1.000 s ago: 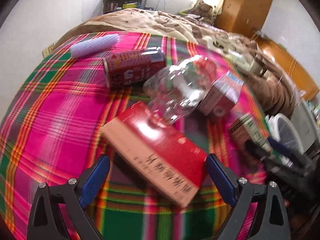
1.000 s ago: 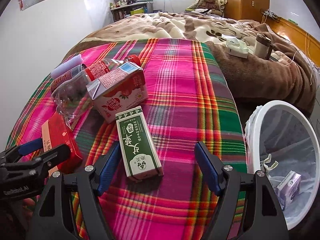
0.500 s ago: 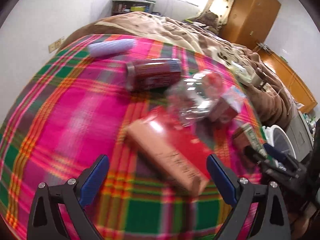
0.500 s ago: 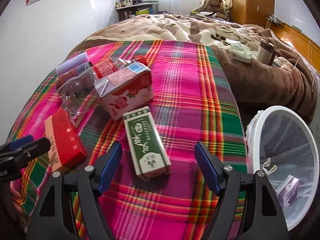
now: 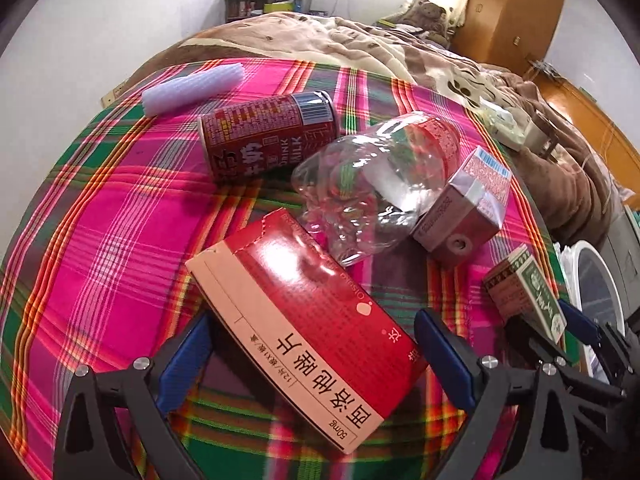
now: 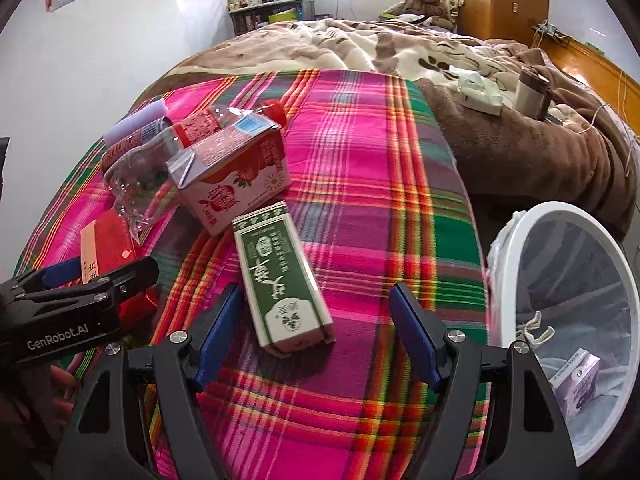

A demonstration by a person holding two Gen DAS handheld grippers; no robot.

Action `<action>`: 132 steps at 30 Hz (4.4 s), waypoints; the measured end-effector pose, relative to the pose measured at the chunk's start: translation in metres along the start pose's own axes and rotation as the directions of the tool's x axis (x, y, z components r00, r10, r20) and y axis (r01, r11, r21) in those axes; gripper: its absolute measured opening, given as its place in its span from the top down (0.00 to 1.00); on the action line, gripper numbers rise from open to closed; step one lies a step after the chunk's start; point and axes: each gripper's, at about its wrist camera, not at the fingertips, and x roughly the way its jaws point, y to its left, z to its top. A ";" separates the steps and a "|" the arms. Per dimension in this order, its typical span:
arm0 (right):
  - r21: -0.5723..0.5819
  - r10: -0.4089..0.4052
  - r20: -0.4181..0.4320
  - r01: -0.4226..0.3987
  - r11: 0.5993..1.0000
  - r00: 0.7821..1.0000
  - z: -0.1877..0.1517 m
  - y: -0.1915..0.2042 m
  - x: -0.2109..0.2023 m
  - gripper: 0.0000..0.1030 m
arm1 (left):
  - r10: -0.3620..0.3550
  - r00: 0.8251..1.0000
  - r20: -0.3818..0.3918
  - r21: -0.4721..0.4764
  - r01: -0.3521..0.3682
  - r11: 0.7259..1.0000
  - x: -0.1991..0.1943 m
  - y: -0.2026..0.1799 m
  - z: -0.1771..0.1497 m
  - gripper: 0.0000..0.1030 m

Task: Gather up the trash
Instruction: 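Grasp the red medicine box with the left tool while the right tool grasps the green box, then carry the red and green boxes over the wastebasket and open both tools, then move both tools back to the remaining trash on the plaid cloth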

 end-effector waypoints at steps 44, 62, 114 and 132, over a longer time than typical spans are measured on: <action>-0.017 0.014 0.059 -0.013 1.000 0.998 -0.012 0.020 -0.013 0.67 | -0.096 0.992 0.084 0.046 0.093 0.995 -0.030 0.051 -0.019 0.39; 0.079 -0.018 0.181 0.004 0.997 0.983 -0.032 -0.016 -0.076 0.67 | -0.229 0.957 0.179 0.186 0.196 0.963 -0.095 -0.010 -0.035 0.39; 0.383 -0.280 0.077 0.231 0.895 0.957 -0.078 -0.191 -0.092 0.66 | -0.506 0.862 -0.035 0.504 0.453 0.736 -0.056 -0.267 -0.051 0.39; 0.373 -0.273 0.117 0.212 0.903 0.955 -0.075 -0.172 -0.104 0.36 | -0.488 0.873 0.002 0.443 0.437 0.783 -0.070 -0.216 -0.050 0.38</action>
